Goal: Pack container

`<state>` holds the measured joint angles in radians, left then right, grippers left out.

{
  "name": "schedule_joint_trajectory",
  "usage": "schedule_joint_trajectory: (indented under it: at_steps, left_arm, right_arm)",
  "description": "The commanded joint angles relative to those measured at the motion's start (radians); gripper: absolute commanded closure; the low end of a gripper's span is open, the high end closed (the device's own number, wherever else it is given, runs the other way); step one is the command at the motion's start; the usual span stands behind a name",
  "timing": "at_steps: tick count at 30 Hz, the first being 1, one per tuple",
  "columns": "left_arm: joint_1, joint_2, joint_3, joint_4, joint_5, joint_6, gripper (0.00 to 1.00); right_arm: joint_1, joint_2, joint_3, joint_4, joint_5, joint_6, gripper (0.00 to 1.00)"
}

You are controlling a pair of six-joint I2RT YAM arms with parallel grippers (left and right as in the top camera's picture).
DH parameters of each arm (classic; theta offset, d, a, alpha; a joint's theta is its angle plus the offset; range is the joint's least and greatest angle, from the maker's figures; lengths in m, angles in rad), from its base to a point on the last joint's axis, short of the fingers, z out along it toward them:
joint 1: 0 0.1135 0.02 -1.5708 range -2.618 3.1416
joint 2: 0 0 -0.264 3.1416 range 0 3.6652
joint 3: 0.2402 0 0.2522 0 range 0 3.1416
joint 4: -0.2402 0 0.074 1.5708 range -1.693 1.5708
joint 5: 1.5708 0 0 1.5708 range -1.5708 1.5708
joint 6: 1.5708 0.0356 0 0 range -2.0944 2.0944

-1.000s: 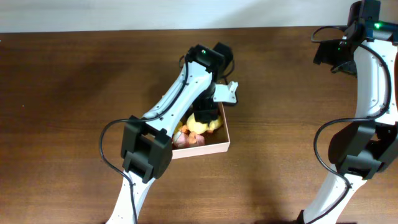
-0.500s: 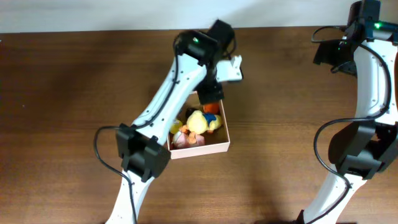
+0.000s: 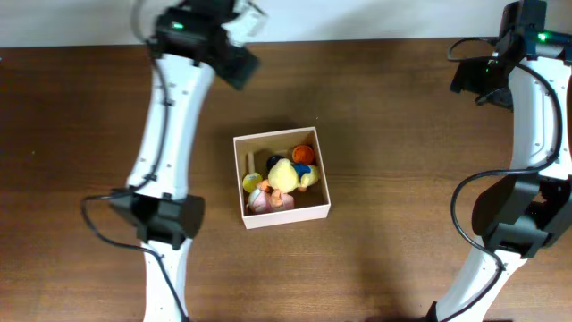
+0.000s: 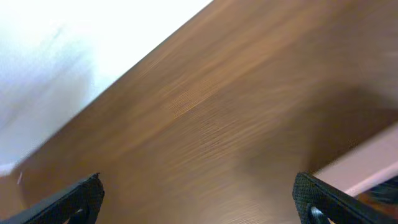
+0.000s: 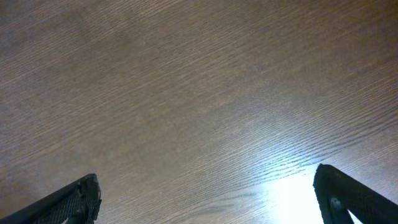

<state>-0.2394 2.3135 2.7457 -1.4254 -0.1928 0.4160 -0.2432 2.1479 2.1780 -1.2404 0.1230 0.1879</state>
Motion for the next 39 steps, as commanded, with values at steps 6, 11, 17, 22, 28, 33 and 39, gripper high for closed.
schedule_joint_trajectory:
  at_steps: [6,11,17,22,28,33,39]
  left_arm:
    - [0.175,-0.025,0.015,-0.007,-0.055,-0.268,0.01]
    - [0.222,-0.025,0.015,-0.007,-0.048,-0.273,0.01]
    - [0.23,-0.025,0.015,-0.007,-0.048,-0.273,0.01]
    - [0.229,-0.025,0.015,-0.007,-0.048,-0.273,0.01]
    - [0.229,-0.025,0.015,-0.113,-0.048,-0.273,0.01]
    - [0.232,-0.047,0.008,-0.262,-0.033,-0.274,0.01]
    - [0.256,-0.192,0.002,-0.225,0.077,-0.274,0.01]
  right_arm:
    - [0.001,-0.014,-0.002,0.0,0.001,0.012,0.01]
    - [0.001,-0.014,-0.002,0.0,0.001,0.012,0.01]
    - [0.001,-0.014,-0.002,0.0,0.001,0.012,0.01]
    - [0.001,-0.014,-0.002,0.0,0.001,0.012,0.01]
    - [0.001,-0.014,-0.002,0.0,0.001,0.012,0.01]
    - [0.001,-0.014,-0.002,0.0,0.001,0.012,0.01]
    - [0.001,-0.014,-0.002,0.0,0.001,0.012,0.01]
